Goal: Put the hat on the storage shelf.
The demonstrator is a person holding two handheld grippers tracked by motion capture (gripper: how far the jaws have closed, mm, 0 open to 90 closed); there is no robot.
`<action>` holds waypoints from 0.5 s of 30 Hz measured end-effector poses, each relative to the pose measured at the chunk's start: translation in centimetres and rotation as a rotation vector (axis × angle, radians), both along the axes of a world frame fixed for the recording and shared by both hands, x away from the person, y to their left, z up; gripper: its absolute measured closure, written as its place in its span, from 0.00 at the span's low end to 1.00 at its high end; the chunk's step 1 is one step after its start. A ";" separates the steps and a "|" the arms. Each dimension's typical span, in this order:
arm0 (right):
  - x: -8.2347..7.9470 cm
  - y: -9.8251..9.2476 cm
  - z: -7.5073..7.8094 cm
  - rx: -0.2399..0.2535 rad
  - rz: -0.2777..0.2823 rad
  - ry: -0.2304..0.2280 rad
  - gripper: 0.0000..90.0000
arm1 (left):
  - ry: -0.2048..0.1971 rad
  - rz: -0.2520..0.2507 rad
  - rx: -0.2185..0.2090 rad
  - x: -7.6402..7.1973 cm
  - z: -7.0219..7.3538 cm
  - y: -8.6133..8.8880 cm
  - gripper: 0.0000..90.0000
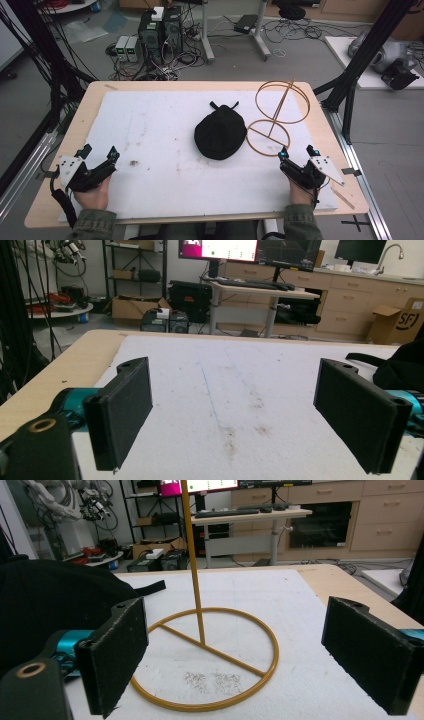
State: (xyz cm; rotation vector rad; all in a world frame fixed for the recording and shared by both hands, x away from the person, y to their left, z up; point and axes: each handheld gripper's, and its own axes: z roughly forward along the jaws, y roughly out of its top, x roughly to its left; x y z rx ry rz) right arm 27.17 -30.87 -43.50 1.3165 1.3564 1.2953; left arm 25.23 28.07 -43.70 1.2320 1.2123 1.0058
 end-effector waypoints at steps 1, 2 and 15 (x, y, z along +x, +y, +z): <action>0.0 0.0 0.0 0.000 0.001 0.000 0.12 | 0.002 -0.001 -0.001 0.0 0.0 0.0 0.18; 0.0 0.0 0.0 -0.002 0.001 0.000 0.12 | 0.002 -0.003 -0.003 0.0 0.0 0.0 0.18; 0.0 0.1 0.0 -0.006 0.006 0.002 0.12 | 0.003 -0.045 0.024 0.4 0.3 -0.5 0.17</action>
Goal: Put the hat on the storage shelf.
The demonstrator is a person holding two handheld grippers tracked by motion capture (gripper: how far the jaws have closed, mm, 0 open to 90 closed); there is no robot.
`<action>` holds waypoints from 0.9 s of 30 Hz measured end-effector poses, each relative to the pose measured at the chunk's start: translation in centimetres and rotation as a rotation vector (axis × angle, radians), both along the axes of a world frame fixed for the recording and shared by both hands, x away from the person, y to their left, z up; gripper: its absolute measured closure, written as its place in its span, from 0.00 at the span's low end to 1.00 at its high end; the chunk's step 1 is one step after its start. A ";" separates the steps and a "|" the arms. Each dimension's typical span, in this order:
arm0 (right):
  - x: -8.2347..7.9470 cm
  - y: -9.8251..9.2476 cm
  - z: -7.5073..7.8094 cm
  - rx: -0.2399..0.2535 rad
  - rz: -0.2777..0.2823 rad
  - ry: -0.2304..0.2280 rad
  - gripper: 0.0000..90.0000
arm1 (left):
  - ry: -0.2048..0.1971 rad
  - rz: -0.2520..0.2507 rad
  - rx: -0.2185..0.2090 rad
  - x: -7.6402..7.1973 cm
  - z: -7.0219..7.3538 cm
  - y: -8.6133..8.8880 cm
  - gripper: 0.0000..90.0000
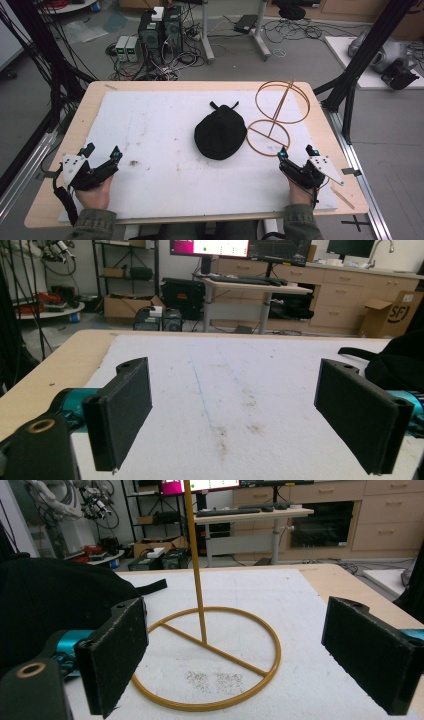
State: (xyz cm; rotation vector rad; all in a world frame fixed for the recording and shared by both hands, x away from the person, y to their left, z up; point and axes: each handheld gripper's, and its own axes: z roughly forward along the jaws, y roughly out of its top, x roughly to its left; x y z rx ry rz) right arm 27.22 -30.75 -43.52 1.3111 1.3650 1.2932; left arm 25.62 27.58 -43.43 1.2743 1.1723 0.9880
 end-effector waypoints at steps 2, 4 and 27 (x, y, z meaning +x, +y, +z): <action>0.0 0.0 0.0 -0.001 0.001 -0.001 0.12 | -0.007 -0.017 -0.004 0.1 0.0 0.0 0.17; 0.0 0.0 0.1 0.000 0.002 -0.001 0.12 | -0.004 -0.033 -0.004 0.3 0.4 -0.1 0.17; 0.1 0.2 0.3 -0.010 0.028 -0.013 0.12 | 0.095 -0.286 0.110 5.2 3.7 -4.9 0.14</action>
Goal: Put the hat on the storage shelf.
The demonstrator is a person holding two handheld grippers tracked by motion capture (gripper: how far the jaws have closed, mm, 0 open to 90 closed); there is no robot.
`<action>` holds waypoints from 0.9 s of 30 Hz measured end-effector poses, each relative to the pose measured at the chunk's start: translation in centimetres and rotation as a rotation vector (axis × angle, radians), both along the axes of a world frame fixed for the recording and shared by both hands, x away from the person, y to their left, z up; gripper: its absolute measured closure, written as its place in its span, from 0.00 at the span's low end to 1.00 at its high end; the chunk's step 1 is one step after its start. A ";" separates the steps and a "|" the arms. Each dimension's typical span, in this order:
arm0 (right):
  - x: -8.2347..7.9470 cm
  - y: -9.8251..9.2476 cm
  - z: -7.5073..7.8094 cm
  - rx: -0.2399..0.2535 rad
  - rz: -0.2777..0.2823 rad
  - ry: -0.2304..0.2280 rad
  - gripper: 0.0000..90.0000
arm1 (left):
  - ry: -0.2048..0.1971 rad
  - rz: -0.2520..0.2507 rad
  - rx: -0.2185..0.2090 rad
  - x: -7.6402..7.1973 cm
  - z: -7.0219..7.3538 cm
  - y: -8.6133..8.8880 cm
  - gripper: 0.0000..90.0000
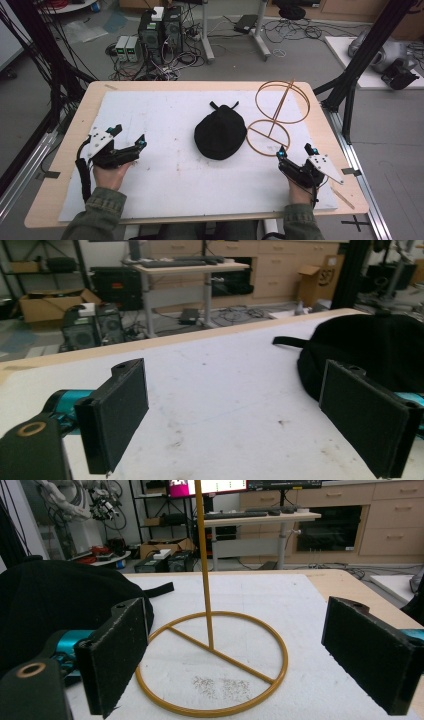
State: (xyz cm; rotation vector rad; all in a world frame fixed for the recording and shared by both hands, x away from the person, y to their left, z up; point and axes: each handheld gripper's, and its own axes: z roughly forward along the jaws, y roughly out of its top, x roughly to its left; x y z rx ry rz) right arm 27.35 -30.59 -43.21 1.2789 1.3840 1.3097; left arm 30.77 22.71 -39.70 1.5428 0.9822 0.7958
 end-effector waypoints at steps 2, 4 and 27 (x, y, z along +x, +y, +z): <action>0.0 0.0 0.0 0.002 0.000 0.003 0.12 | 0.021 -0.024 0.018 0.5 0.2 -0.7 0.14; 0.0 -0.1 0.0 -0.001 0.001 -0.001 0.12 | 0.031 -0.042 0.023 0.8 0.5 -1.3 0.14; 0.0 0.0 -0.1 0.013 0.001 0.006 0.12 | 0.167 -0.252 0.061 5.7 0.6 -10.2 0.17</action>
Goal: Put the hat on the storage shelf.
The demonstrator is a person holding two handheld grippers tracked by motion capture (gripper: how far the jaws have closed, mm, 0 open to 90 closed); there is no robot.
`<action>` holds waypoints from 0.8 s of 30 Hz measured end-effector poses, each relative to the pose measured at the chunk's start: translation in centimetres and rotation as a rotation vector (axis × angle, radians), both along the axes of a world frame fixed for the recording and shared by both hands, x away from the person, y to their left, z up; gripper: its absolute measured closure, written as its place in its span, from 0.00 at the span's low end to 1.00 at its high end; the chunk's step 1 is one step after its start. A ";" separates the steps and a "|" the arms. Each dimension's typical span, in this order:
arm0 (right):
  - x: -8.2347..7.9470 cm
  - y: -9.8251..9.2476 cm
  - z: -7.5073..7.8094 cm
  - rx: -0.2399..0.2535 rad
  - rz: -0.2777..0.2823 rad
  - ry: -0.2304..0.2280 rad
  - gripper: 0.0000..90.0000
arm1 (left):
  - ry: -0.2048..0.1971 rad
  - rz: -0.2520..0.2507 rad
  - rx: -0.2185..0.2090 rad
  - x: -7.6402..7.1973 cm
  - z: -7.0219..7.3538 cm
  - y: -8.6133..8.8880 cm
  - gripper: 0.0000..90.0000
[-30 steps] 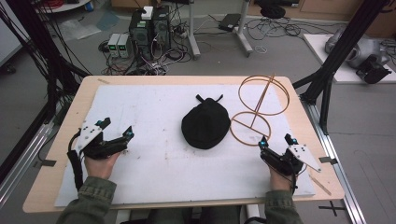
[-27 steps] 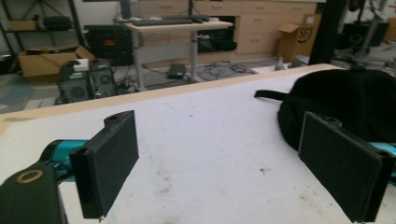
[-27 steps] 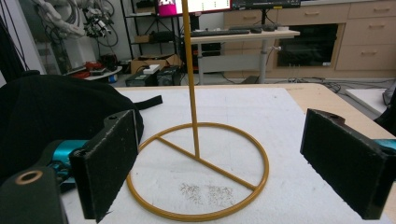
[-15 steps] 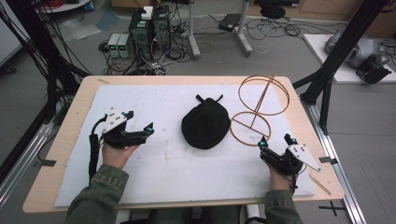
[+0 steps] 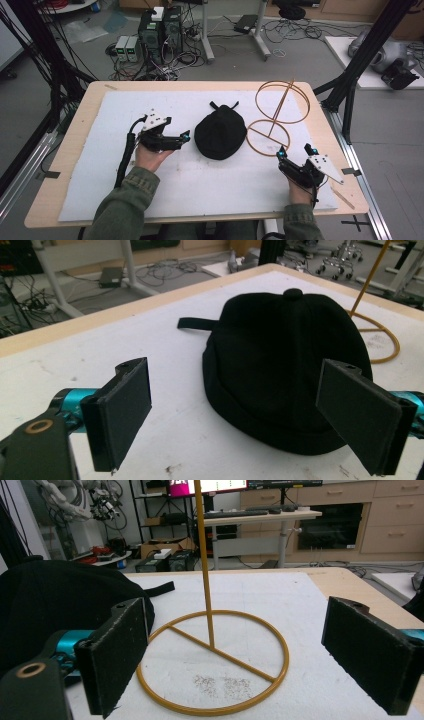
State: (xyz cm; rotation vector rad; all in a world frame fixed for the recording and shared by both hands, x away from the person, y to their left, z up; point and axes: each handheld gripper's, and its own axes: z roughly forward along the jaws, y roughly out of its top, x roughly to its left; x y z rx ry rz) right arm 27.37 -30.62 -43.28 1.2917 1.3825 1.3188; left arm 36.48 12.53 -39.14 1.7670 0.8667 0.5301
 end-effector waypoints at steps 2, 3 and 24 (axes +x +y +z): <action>0.0 0.0 0.0 -0.014 0.006 -0.003 0.12 | 0.019 -0.011 0.024 0.5 -0.1 -0.7 0.17; 0.0 0.0 -0.1 -0.007 0.007 0.004 0.12 | 0.017 -0.022 0.034 0.7 -0.1 -1.1 0.17; 0.1 -0.1 -0.2 -0.013 0.015 0.011 0.12 | 0.138 -0.133 0.227 4.0 -1.2 -8.6 0.29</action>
